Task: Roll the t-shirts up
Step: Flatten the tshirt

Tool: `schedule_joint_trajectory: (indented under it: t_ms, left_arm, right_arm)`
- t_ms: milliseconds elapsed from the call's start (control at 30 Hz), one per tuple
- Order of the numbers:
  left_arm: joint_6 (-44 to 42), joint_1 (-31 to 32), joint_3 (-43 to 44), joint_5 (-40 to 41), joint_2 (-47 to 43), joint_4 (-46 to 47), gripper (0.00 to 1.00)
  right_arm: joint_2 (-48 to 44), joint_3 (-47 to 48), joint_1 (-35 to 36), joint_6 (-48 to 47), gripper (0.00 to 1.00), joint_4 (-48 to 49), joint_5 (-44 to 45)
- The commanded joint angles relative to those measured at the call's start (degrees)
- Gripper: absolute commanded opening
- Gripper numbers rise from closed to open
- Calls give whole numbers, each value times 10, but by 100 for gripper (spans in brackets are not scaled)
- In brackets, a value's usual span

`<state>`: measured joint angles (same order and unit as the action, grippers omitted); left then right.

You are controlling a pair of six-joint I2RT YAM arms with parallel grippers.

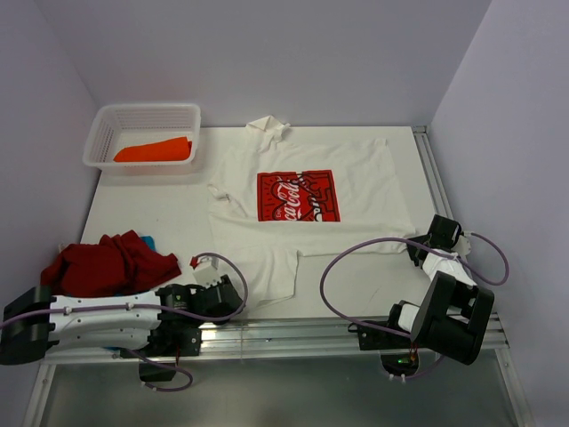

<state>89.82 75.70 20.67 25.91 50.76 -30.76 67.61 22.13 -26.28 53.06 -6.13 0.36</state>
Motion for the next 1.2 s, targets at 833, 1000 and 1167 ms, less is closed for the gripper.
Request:
schedule_joint_trajectory:
  t_ms: [833, 1000, 1167]
  left_arm:
    - [-32, 40, 115, -75, -52, -68, 0]
    - [-21, 49, 134, -63, -100, -114, 0]
    - [-18, 49, 173, -41, -140, -170, 0]
  right_arm:
    - [-107, 7, -3, -10, 0, -180, 10]
    - [-181, 20, -2, -10, 0, -230, 42]
    - [-189, 58, -2, -31, 0, -273, 59]
